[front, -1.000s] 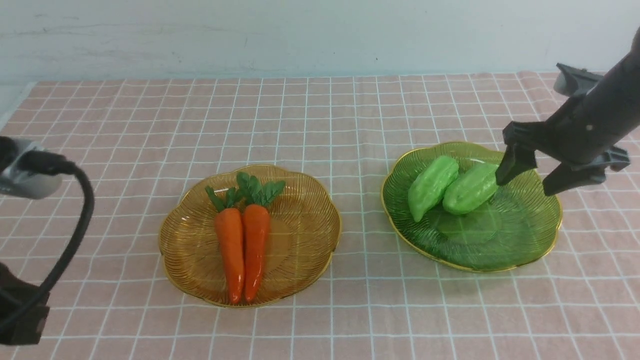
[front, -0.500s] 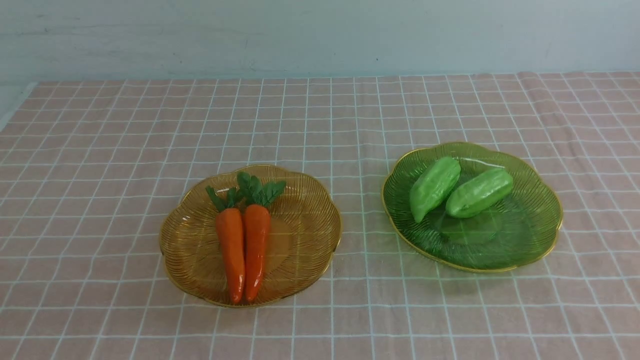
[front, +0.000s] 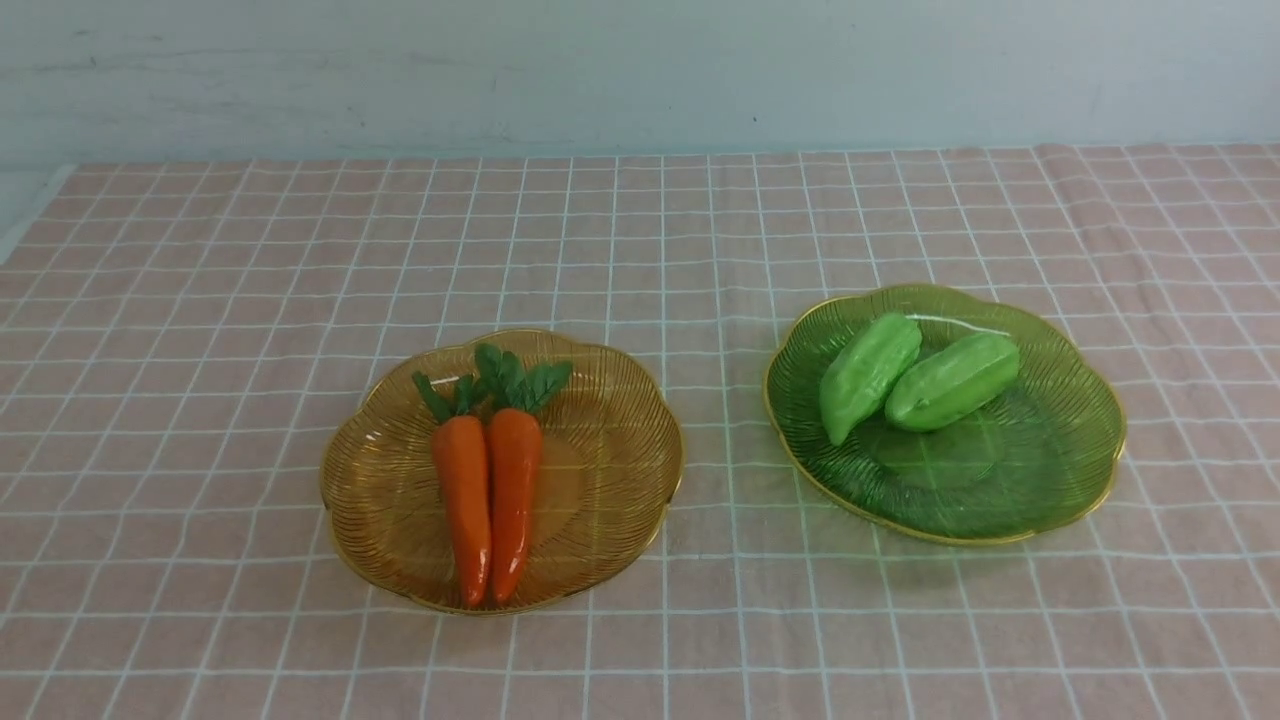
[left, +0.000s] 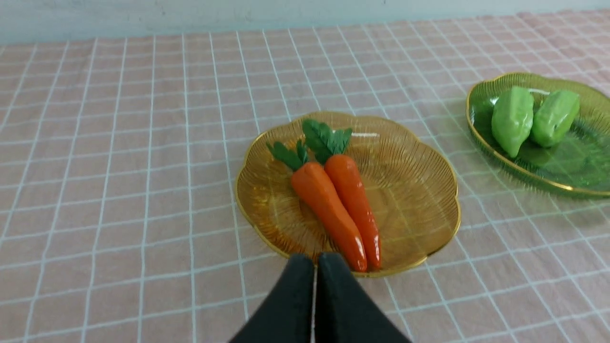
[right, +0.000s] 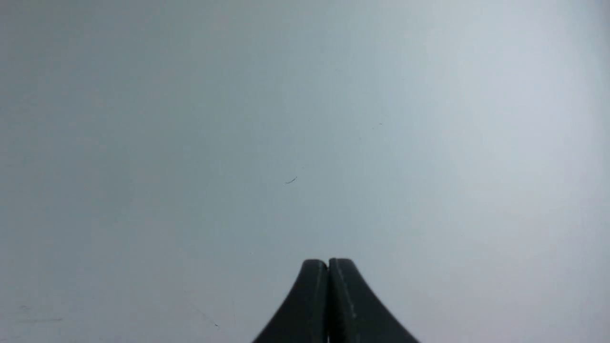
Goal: Put different types of vegetables on the plate.
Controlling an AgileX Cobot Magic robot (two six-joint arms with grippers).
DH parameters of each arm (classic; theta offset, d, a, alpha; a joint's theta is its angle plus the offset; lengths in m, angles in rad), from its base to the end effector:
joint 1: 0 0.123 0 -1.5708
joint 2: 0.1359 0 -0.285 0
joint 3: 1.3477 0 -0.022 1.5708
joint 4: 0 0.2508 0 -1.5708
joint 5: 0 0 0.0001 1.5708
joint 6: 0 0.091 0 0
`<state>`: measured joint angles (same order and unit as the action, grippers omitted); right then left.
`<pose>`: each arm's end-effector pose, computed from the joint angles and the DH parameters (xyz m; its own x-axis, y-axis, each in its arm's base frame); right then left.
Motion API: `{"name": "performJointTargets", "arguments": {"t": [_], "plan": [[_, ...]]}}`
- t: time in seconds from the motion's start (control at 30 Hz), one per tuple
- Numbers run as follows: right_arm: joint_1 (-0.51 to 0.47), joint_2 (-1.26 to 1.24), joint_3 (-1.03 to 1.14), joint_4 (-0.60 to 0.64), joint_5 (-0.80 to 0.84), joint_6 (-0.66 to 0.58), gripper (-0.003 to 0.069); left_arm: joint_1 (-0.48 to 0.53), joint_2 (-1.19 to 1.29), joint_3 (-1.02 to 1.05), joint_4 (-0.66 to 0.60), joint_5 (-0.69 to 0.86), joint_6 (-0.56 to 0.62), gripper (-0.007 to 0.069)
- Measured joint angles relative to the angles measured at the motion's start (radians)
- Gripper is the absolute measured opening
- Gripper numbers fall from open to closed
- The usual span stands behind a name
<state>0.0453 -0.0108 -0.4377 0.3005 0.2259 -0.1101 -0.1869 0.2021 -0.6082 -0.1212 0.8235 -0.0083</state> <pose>0.0076 0.0064 0.3339 0.2889 0.1951 -0.9373 -0.1634 0.9747 0.1525 0.0254 -0.0130 0.3265 -0.3382 -0.0281 -0.9407 0.2379 0.9645 -0.1143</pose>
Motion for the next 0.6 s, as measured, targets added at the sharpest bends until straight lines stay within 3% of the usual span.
{"name": "performJointTargets", "arguments": {"t": [0.4,0.6], "plan": [[0.000,0.000,0.001,0.000,0.000,0.000,-0.0015,0.000,-0.052,0.043,-0.069,-0.012,0.001,-0.0003],[0.000,0.000,0.001,0.000,0.000,0.000,-0.0015,0.000,-0.052,0.045,-0.056,-0.016,0.064,-0.0003]]}}
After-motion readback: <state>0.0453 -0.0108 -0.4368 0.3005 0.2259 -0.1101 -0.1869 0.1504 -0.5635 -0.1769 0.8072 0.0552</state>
